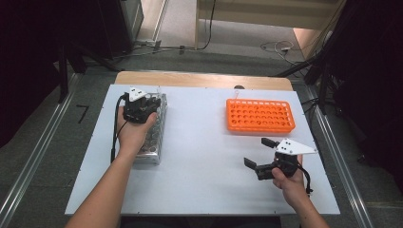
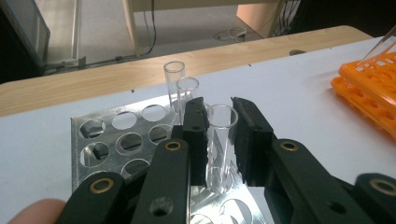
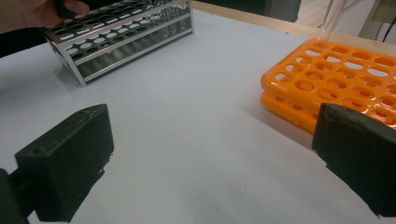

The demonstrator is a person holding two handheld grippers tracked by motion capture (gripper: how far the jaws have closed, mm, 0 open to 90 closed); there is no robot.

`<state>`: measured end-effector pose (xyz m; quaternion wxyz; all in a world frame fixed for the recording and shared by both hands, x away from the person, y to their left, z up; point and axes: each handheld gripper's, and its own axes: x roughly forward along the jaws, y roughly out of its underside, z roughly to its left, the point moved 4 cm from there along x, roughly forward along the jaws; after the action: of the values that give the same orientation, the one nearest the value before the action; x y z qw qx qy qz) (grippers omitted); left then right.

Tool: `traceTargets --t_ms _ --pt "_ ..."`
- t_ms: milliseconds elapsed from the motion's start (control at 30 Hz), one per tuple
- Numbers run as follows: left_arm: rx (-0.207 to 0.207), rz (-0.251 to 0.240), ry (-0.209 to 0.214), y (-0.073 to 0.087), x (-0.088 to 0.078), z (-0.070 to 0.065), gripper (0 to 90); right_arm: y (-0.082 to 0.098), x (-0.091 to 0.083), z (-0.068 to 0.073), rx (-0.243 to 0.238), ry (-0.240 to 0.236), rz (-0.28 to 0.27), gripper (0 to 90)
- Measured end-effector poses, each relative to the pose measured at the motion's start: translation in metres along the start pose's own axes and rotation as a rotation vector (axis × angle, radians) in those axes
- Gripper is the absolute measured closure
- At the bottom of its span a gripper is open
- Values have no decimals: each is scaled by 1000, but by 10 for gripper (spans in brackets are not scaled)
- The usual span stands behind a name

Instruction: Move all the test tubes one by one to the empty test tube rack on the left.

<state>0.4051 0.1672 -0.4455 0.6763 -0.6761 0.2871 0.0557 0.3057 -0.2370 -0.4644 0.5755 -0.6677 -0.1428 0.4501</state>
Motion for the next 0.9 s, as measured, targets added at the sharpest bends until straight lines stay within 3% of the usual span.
traceTargets --t_ms 100,567,633,767,900 --pt "-4 30 7 2 2 1 756 0 0 0 0 1 0 0" --pt "-20 70 21 4 4 3 708 1 2 0 3 7 8 0" --pt "-25 66 17 3 3 4 686 2 3 -1 2 7 9 0" --pt "-49 35 6 0 -4 6 556 1 5 -1 1 8 10 0" --pt "-62 -26 61 -2 -17 4 537 -1 10 -4 12 23 14 0"
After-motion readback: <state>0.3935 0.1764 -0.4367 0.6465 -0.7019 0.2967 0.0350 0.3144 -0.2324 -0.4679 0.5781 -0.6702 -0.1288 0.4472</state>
